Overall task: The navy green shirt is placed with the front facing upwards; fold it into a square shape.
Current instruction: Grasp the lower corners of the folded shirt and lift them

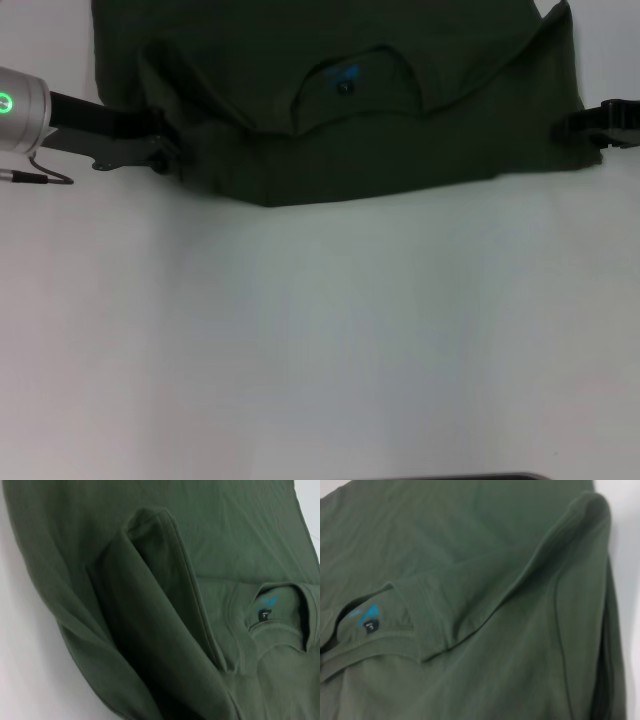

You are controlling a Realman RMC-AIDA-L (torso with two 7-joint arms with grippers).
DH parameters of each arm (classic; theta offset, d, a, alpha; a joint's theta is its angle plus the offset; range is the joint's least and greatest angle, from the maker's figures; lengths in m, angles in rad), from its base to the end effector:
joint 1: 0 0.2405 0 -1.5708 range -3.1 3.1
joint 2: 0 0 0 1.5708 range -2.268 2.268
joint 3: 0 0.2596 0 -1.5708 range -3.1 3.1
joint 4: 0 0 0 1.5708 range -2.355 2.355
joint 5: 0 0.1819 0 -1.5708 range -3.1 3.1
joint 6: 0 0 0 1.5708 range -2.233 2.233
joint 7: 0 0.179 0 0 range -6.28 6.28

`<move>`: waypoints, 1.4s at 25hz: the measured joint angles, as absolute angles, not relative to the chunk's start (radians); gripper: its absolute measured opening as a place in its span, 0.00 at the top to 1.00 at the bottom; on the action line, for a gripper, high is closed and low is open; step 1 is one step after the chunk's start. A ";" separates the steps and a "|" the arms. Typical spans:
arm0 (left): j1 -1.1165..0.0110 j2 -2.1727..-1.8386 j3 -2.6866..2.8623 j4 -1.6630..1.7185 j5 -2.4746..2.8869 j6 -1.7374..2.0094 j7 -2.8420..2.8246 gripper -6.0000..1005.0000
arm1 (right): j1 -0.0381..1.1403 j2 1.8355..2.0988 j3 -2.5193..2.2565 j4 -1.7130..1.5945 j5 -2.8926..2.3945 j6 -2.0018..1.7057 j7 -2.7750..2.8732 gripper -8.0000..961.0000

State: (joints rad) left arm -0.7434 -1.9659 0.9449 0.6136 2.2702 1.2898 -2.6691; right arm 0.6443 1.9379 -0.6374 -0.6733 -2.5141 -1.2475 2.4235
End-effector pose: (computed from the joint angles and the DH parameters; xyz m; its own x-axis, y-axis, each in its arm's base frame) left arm -0.2496 0.3813 -0.0321 0.1354 0.9572 0.2560 0.9885 -0.1127 -0.1012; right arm 0.3266 0.3764 0.0253 0.2235 -0.8951 -0.3857 -0.9472 -0.1062 -0.3024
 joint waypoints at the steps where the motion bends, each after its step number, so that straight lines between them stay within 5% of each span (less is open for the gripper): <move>1: -0.744 -1.966 0.945 0.614 2.270 1.290 -2.669 0.95 | 0.644 1.936 -0.637 -0.674 -2.514 -1.248 2.424 0.13; 9: -0.746 -1.967 0.943 0.614 2.270 1.290 -2.669 0.95 | 0.647 1.931 -0.647 -0.665 -2.536 -1.253 2.425 0.36; 20: -0.746 -1.967 0.943 0.614 2.270 1.289 -2.669 0.95 | 0.647 1.926 -0.647 -0.672 -2.547 -1.272 2.439 0.86; 26: -0.745 -1.965 0.943 0.614 2.271 1.294 -2.669 0.95 | 0.646 1.914 -0.646 -0.674 -2.548 -1.293 2.441 0.96; 35: -0.744 -1.947 0.950 0.630 2.278 1.418 -2.652 0.95 | 0.649 1.892 -0.647 -0.704 -2.603 -1.406 2.447 0.96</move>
State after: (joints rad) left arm -0.7436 -1.9466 0.9499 0.6298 2.2778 1.4176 -2.6516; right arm 0.6492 1.8923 -0.6474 -0.7036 -2.6034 -1.4065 2.4473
